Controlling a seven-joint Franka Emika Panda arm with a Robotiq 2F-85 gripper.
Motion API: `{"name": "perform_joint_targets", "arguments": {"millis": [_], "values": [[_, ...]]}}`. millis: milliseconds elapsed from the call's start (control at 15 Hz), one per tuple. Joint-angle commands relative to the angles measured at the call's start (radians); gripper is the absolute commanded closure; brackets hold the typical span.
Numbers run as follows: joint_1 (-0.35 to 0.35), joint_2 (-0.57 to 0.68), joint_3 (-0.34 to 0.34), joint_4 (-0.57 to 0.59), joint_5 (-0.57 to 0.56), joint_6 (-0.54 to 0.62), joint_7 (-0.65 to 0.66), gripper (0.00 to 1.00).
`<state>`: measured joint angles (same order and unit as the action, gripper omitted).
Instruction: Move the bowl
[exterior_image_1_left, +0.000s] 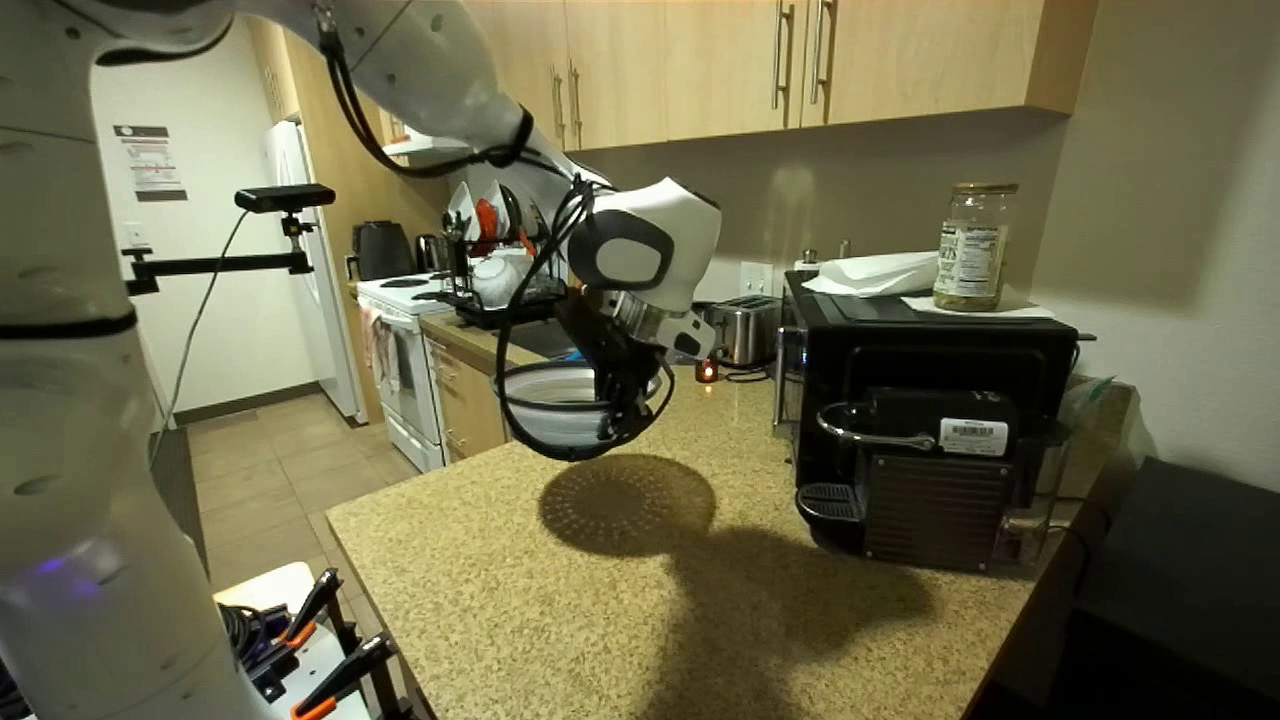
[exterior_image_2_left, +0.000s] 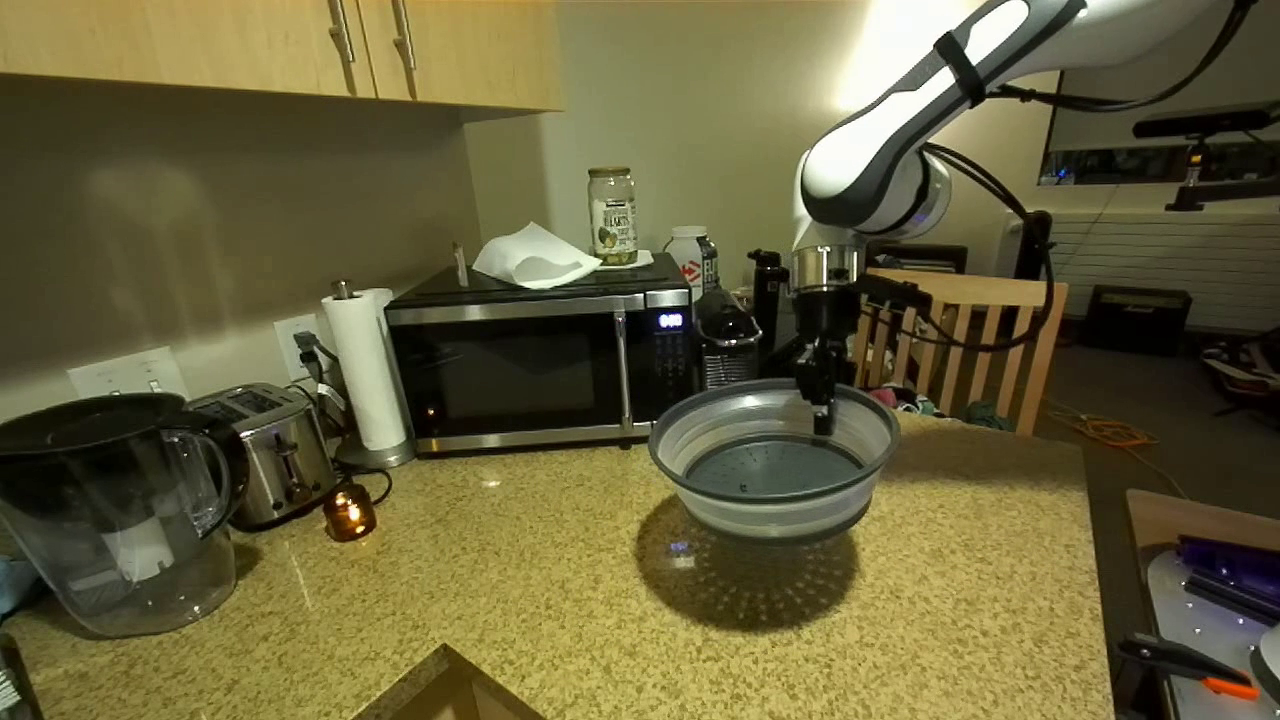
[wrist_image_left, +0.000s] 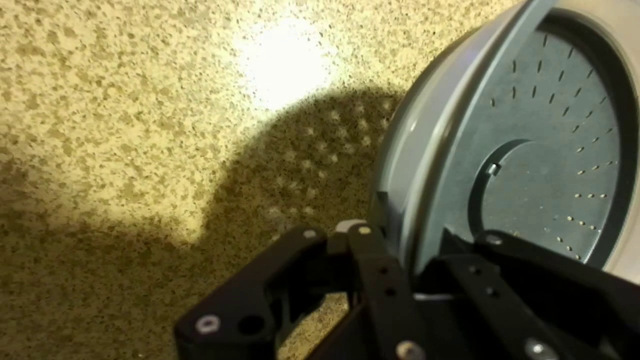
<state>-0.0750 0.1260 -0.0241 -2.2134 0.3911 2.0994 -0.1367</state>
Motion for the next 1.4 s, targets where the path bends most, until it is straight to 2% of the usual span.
{"name": "perform_joint_targets", "arguments": {"millis": [0,333,933,1333], "values": [[-0.021,-0.066,-0.027,-0.084,0.049,0.049,-0.010,0.97],[-0.040,-0.074,-0.069,-0.124,0.063,0.086,0.029,0.97],[-0.077,-0.091,-0.119,-0.209,0.170,0.159,0.097,0.97],[-0.104,-0.094,-0.156,-0.232,0.173,0.196,0.161,0.97]]}}
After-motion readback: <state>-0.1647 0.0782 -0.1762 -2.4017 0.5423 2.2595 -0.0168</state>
